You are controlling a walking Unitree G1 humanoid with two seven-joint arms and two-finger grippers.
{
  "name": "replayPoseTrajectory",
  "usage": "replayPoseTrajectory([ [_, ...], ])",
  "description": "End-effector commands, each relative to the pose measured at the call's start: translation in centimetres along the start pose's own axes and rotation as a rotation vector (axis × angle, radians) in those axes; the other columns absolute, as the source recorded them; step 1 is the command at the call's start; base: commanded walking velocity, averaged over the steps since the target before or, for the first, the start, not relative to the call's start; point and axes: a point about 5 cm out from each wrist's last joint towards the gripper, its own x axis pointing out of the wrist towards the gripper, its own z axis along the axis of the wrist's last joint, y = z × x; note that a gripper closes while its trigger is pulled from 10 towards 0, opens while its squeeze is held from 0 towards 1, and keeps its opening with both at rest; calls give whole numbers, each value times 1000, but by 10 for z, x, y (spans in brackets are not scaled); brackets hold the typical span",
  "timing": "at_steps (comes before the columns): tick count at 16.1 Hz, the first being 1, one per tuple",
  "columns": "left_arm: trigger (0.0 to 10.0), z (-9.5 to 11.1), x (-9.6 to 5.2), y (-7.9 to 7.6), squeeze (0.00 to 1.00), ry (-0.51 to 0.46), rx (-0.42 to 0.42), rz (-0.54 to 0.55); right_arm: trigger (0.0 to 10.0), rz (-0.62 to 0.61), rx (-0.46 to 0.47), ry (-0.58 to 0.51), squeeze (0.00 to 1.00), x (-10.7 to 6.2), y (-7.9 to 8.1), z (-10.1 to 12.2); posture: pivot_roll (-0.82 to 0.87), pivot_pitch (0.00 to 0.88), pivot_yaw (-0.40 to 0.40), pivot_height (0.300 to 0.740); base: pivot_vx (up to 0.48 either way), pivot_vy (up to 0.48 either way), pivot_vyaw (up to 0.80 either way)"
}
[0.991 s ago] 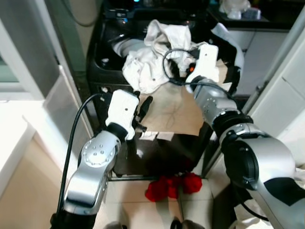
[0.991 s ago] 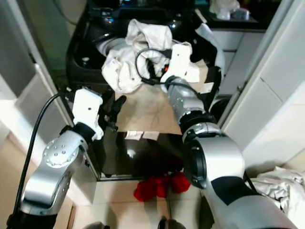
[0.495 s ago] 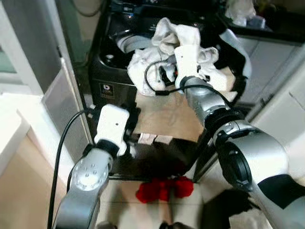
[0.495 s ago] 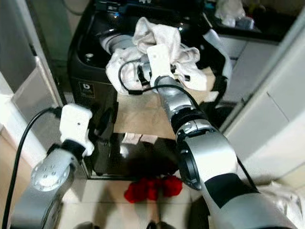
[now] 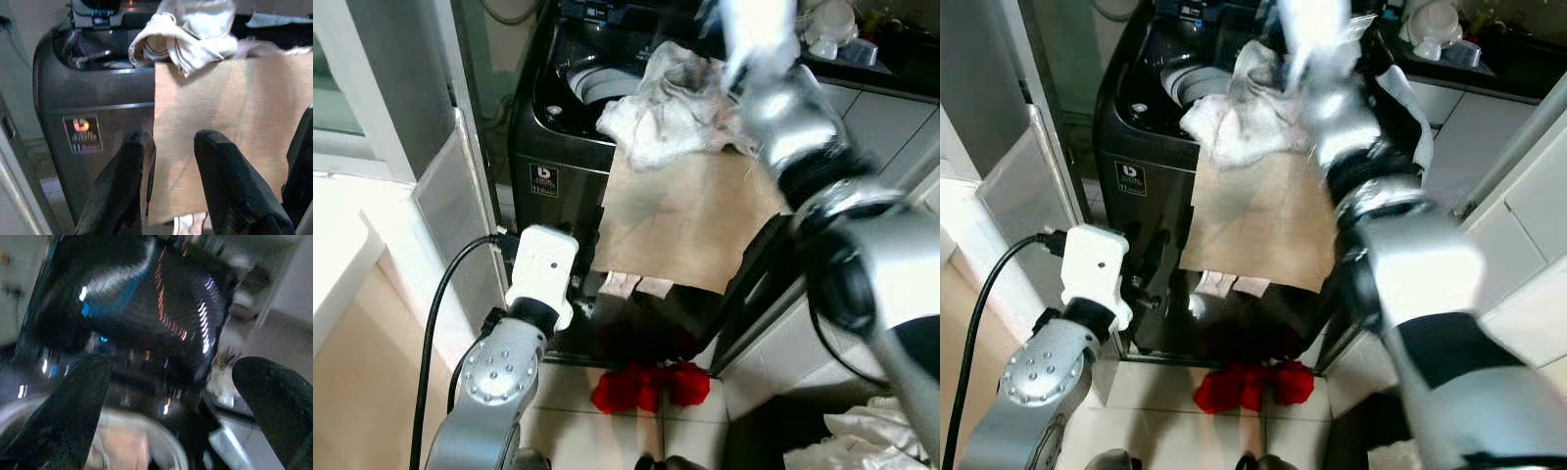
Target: Clothes washing
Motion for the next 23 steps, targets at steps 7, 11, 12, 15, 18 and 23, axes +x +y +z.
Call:
replayPoseTrajectory([
  [7, 10000, 2, 23, -3, 0, -26, 12, -55, 10000, 134, 267, -17, 0, -25, 9, -49, 91, 0, -98, 740, 0, 0, 0],
  [11, 10000, -3, 39, 1, 0, -32, 26, -91, 10000, 221, 303, 35, 0, -98, 34, -125, 19, 0, -53, 740, 0, 0, 0],
  [12, 10000, -6, 43, 4, 0, -20, -8, -84, 10000, 241, 284, 19, 0, -116, 32, -132, 8, 0, -42, 740, 0, 0, 0],
  [15, 10000, -25, 46, 17, 0, 30, -110, -25, 10000, 180, 250, 68, 0, -153, 3, -158, -18, 0, -15, 740, 0, 0, 0],
  [18, 10000, -30, 49, 21, 0, 34, -107, -11, 10000, 131, 248, 97, 0, -160, -8, -165, -30, 0, -7, 740, 0, 0, 0],
  [23, 10000, -56, 47, 32, 0, 81, -78, 29, 10000, 83, 240, 306, 0, -218, -24, -203, -26, 0, 4, 740, 0, 0, 0],
])
